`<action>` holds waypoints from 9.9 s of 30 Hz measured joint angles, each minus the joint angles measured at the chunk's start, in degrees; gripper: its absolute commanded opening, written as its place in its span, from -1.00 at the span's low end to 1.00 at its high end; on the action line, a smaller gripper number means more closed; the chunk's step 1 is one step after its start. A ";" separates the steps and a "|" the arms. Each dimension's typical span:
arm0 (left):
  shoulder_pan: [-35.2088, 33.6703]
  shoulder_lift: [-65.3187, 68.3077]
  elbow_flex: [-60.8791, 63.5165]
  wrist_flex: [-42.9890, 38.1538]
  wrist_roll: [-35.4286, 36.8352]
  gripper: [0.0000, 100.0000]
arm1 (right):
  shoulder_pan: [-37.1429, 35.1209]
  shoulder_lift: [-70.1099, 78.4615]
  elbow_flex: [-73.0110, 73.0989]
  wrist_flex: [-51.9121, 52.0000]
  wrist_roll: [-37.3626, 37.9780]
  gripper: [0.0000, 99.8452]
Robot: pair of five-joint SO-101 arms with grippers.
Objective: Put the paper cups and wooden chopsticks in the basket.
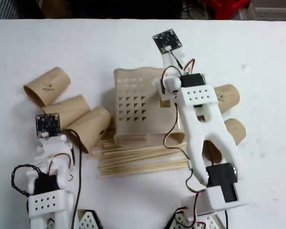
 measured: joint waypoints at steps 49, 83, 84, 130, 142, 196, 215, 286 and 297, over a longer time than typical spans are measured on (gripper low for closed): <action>0.00 0.00 -0.53 -1.85 -21.36 -0.95 | 3.87 4.57 -31.65 -1.14 -15.21 -0.97; 31.21 36.66 -70.86 20.04 -12.40 -0.47 | 5.27 11.96 -33.14 -5.27 -21.10 -0.97; 31.47 38.95 -70.33 17.85 -12.22 -0.47 | 5.27 11.96 -33.14 -5.27 -21.10 -0.97; 24.18 79.38 -66.11 -14.33 -11.69 -0.47 | 2.37 19.87 -35.60 16.53 1.32 -0.69; 24.70 79.56 -65.93 -14.33 -11.96 -0.47 | 2.46 20.48 -28.31 11.69 3.69 -0.70; 27.52 93.71 -76.13 -16.44 -5.71 -0.55 | 5.19 10.55 -0.79 -21.89 5.19 -0.70; 17.93 75.60 -93.89 19.25 -5.27 -0.54 | 5.01 2.37 -0.88 -6.51 1.85 -0.61; 24.62 129.93 -172.66 46.15 15.82 -0.95 | 4.57 -7.21 -4.13 -1.58 1.23 -0.70; 24.70 129.76 -172.92 45.80 17.32 -0.95 | 4.57 -15.56 -3.78 -0.44 1.49 -0.85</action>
